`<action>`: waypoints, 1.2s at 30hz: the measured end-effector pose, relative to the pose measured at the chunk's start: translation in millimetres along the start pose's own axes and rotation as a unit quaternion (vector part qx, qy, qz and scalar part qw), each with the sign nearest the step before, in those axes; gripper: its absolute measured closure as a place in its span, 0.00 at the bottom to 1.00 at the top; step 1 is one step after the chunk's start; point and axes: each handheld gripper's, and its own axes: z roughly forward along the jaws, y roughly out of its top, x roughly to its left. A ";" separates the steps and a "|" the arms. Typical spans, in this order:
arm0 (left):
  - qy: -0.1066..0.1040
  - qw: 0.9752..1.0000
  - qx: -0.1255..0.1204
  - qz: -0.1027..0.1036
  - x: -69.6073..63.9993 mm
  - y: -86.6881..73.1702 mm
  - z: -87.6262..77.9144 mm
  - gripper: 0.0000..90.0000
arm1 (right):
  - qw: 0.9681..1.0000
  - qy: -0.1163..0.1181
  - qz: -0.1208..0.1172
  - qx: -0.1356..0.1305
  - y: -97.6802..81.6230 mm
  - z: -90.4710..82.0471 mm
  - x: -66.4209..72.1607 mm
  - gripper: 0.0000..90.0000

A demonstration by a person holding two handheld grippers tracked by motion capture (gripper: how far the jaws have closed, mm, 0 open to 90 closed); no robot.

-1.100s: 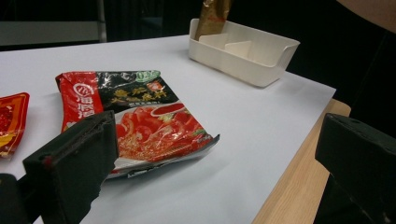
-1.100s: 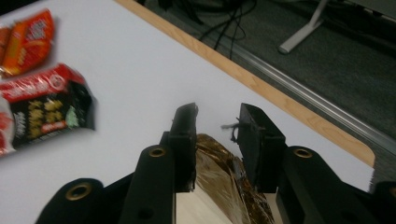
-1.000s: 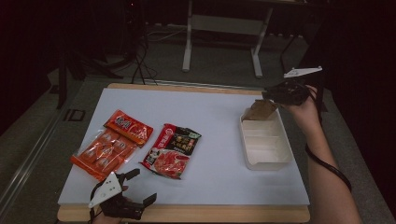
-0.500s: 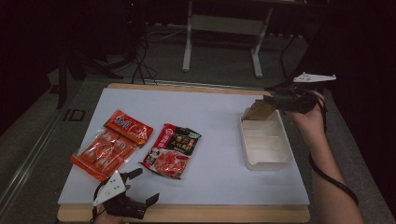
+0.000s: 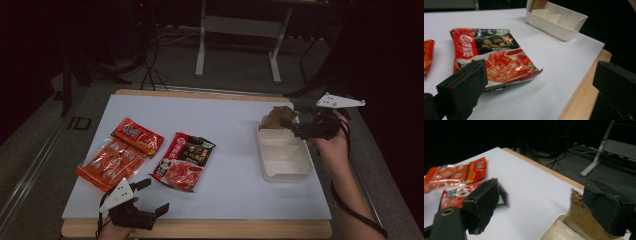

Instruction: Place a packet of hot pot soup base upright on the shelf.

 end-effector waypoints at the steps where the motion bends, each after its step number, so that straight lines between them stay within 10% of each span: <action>1: -0.001 1.000 0.006 0.006 -1.2 2.5 0.2 0.00 | 1.000 0.003 -0.001 0.000 -1.5 -0.5 2.5 0.15; 23: -0.027 0.998 0.053 0.038 3.3 36.7 11.3 0.02 | 0.999 0.013 -0.015 -0.047 -66.1 -25.7 65.5 0.14; 36: 0.002 0.997 0.065 0.038 30.4 56.9 13.9 0.11 | 0.997 0.025 -0.013 -0.070 -91.5 -43.6 93.8 0.15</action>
